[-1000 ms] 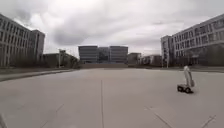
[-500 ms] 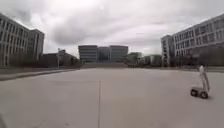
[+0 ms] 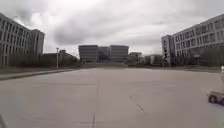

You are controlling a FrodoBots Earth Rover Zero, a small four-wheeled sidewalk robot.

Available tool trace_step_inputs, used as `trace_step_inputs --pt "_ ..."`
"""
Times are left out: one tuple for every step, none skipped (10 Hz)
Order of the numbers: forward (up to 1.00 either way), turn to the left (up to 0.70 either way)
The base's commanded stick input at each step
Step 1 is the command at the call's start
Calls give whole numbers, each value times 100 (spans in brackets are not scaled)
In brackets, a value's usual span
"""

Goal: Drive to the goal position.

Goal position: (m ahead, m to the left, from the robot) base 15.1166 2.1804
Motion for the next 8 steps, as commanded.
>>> trace_step_inputs --pt "100 0" --pt "100 0" --pt "100 0" --pt "100 0" --pt "100 0" --pt "100 0" --pt "100 0" --pt "100 0"
